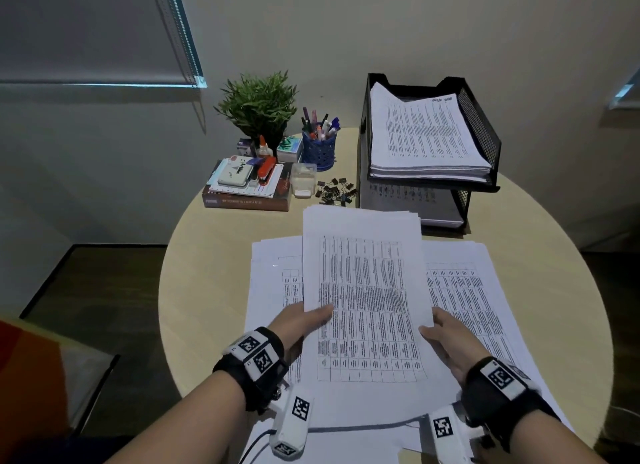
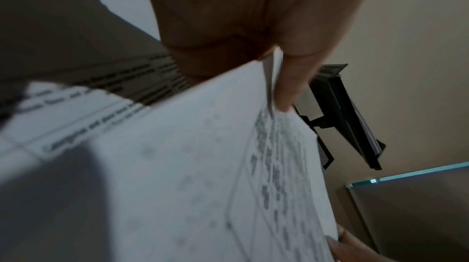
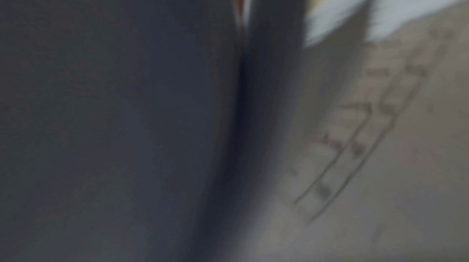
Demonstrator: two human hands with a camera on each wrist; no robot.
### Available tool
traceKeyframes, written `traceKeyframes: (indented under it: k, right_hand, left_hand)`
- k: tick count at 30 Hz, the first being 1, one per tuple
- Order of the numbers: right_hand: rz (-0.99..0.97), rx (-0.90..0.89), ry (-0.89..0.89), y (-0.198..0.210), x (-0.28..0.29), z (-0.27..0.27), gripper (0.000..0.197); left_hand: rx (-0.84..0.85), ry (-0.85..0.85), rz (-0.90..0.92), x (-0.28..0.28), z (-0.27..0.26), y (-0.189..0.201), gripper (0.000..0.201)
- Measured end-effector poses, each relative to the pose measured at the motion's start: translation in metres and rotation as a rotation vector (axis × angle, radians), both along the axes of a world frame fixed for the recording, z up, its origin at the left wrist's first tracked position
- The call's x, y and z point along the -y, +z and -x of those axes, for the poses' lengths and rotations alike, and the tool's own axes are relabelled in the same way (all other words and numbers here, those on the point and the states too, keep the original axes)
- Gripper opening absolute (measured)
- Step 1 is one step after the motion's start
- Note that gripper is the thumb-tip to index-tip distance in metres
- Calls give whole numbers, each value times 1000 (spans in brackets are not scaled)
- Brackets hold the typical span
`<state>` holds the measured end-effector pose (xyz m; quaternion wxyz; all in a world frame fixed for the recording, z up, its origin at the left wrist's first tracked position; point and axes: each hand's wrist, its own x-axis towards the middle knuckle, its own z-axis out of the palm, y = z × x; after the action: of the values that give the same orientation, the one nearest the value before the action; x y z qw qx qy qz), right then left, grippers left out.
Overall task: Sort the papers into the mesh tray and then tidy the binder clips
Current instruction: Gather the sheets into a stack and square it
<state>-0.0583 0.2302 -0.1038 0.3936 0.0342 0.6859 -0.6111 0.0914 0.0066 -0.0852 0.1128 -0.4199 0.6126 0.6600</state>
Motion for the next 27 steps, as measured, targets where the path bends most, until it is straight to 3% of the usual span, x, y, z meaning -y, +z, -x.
traceKeyframes:
  k: [3,6,8,10,12,15,20,23,24,26,27]
  right_hand:
    - [-136,-138,35,0,-1,2,17]
    - [-540,-492,83,-2,-14,21,18]
    - [-868,-627,132,-1,-30,38,49]
    - [-1075,-564,169,-1,-47,51,89]
    - [-1157,-506,208,-3,-60,61,119]
    - [-1191,-465,205,1,-63,66,132]
    - [-1001,-317,147,0,-64,70,107]
    - [-901,-425,86,-1,-72,67,53]
    - [-870,-478,48,-2,-77,66,34]
    - [-787,-518,-50,-5,-91,65,17]
    - [-736,-504,-89,-4,-98,64,16]
  left_hand:
    - [-14,-78,137,-6,2,-6,26]
    - [-67,-7,131,-4,0,-15,11]
    - [-75,67,143,0,-4,-20,8]
    - [-93,155,90,7,-9,-25,15]
    - [-87,202,82,12,-12,-25,12]
    - [-64,198,108,18,-15,-28,11]
    - [-45,229,133,19,-13,-27,19]
    - [-45,282,110,24,-13,-28,21]
    - [-39,287,120,26,-13,-27,30]
    - [-39,303,131,33,-15,-29,48]
    - [-48,307,131,35,-16,-26,44]
